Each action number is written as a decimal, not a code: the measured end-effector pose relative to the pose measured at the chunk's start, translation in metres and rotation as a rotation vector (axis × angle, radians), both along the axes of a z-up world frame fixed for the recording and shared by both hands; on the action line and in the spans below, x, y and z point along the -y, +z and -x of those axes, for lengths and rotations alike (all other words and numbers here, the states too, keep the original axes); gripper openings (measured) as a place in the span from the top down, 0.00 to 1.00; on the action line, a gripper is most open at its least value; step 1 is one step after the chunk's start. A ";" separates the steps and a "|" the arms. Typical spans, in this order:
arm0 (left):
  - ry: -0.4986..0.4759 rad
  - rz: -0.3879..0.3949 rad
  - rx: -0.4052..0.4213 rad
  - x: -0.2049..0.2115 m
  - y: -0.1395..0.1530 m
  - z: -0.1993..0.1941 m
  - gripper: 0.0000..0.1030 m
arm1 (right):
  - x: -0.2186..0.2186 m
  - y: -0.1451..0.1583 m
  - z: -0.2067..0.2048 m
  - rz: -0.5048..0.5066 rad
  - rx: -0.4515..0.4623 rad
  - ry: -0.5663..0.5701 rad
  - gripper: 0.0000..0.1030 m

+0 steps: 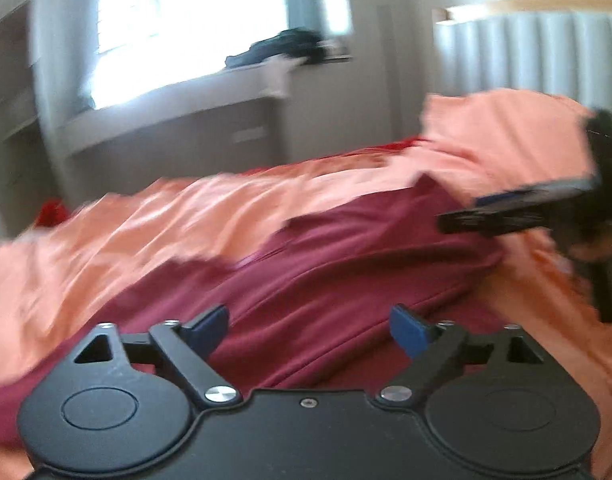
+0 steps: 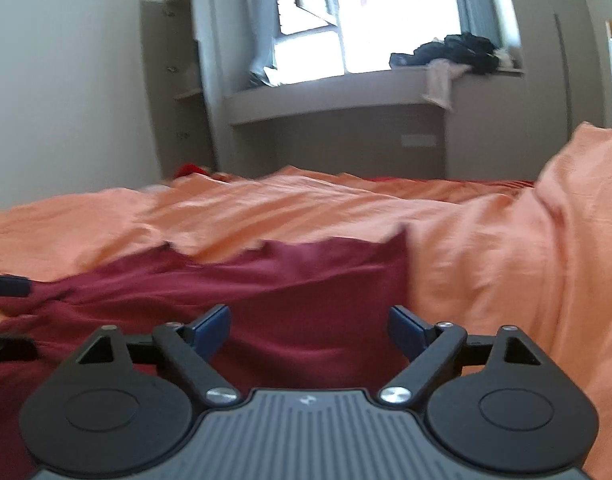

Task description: Fold small clothes

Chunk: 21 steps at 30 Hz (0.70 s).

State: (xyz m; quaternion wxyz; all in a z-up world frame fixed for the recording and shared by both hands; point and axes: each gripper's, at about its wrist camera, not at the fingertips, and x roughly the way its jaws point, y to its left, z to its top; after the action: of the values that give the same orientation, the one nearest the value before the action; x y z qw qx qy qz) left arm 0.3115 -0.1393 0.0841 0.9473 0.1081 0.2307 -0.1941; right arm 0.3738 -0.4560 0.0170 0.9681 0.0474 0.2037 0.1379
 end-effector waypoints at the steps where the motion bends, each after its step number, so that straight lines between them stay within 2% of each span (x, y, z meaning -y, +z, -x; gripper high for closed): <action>1: 0.039 0.029 -0.016 -0.019 0.001 0.001 0.06 | -0.011 0.001 0.006 -0.011 0.006 0.025 0.13; 3: 0.137 0.111 -0.061 -0.054 -0.005 -0.006 0.04 | -0.035 0.002 0.013 -0.005 0.014 0.066 0.14; 7: 0.258 0.270 -0.098 -0.101 -0.014 -0.017 0.03 | -0.090 0.002 0.014 0.062 0.000 0.142 0.28; 11: 0.277 0.293 -0.126 -0.113 -0.019 -0.028 0.02 | -0.131 -0.002 0.000 0.144 -0.036 0.142 0.37; 13: 0.277 0.307 -0.128 -0.117 -0.020 -0.029 0.01 | -0.145 -0.007 -0.011 0.174 -0.108 0.132 0.38; 15: 0.268 0.315 -0.135 -0.119 -0.023 -0.029 0.01 | -0.150 -0.012 -0.012 0.186 -0.129 0.126 0.45; 16: 0.261 0.322 -0.137 -0.120 -0.023 -0.028 0.01 | -0.151 -0.013 -0.009 0.189 -0.131 0.131 0.63; 17: 0.254 0.328 -0.138 -0.119 -0.024 -0.029 0.01 | -0.152 -0.013 -0.007 0.192 -0.133 0.136 0.84; 19: 0.248 0.333 -0.135 -0.120 -0.024 -0.027 0.01 | -0.158 -0.011 -0.001 0.218 -0.127 0.133 0.96; 21: 0.243 0.331 -0.132 -0.119 -0.024 -0.025 0.01 | -0.162 -0.009 0.009 0.245 -0.099 0.127 0.98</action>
State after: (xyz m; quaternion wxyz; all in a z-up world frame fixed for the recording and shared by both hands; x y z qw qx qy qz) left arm 0.3370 -0.0205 0.0597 0.9514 -0.0903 0.2686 -0.1205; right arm 0.3644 -0.2942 0.0083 0.9447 -0.0776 0.2691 0.1706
